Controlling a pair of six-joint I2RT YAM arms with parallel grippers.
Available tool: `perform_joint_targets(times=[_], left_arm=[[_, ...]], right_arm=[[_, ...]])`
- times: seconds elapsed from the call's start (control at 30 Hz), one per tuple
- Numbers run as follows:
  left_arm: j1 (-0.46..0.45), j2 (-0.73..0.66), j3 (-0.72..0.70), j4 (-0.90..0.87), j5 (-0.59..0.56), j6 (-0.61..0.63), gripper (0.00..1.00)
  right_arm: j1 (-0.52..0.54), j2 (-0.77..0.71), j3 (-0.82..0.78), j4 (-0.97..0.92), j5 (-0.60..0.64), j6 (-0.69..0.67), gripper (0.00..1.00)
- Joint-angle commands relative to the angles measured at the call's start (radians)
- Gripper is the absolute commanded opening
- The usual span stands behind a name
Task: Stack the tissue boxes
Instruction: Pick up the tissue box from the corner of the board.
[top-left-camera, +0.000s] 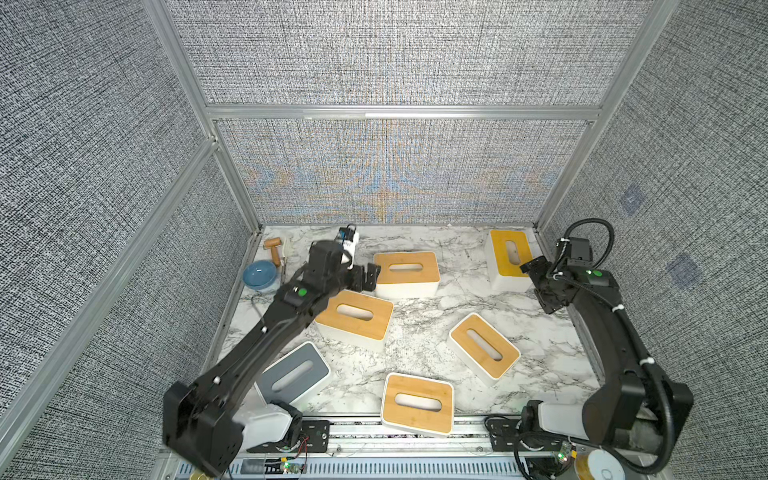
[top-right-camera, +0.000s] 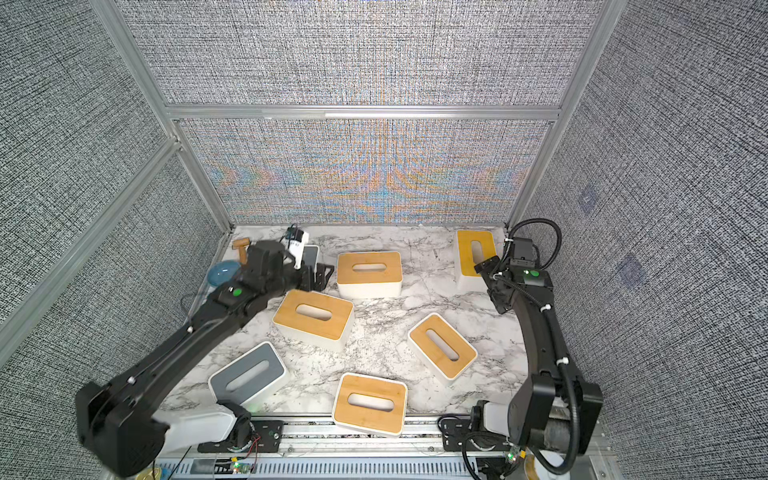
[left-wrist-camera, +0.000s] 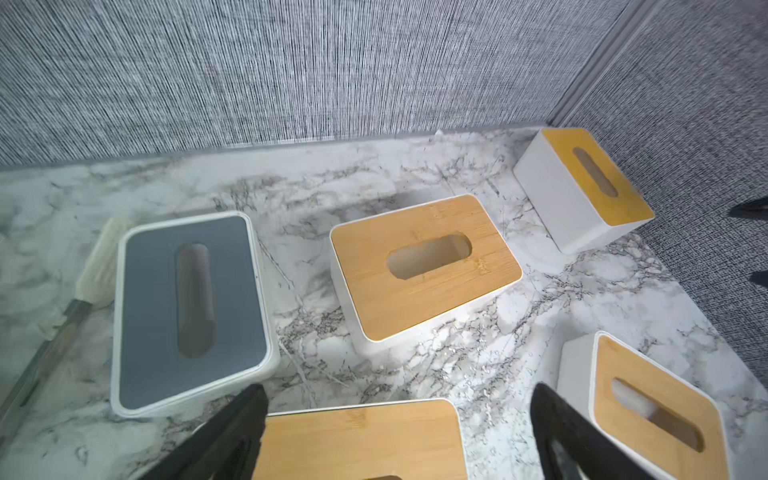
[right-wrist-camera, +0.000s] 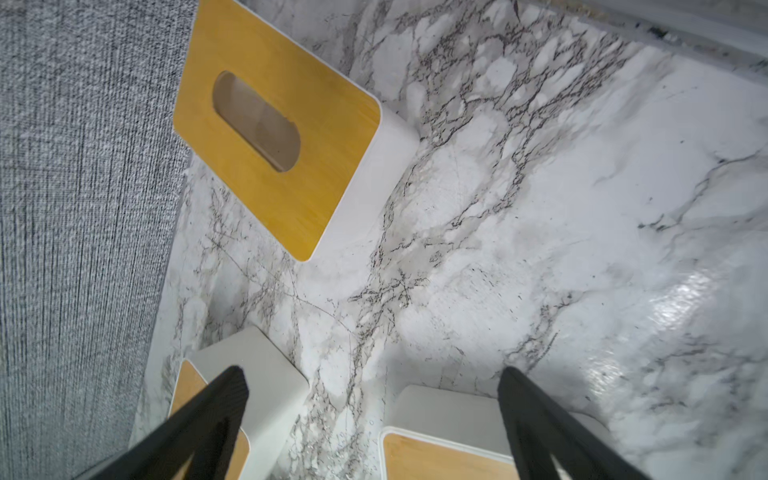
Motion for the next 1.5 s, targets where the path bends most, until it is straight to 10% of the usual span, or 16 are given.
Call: perform_joint_targets(times=[0.0, 0.27, 0.77, 1.47], left_arm=[[0.003, -0.138, -0.162, 0.329, -0.045, 0.108, 0.99], [0.004, -0.222, -0.261, 0.389, 0.156, 0.178, 1.0], [0.004, -0.235, -0.262, 0.406, 0.198, 0.173, 0.99], [0.004, -0.222, -0.261, 0.411, 0.232, 0.154, 1.0]], right_arm=[[-0.01, 0.087, 0.072, 0.025, -0.038, 0.112, 0.91], [-0.019, 0.315, 0.208, 0.012, -0.052, 0.221, 0.88], [-0.042, 0.564, 0.393, -0.048, -0.042, 0.248, 0.85], [-0.031, 0.679, 0.486, -0.103, -0.083, 0.243, 0.46]])
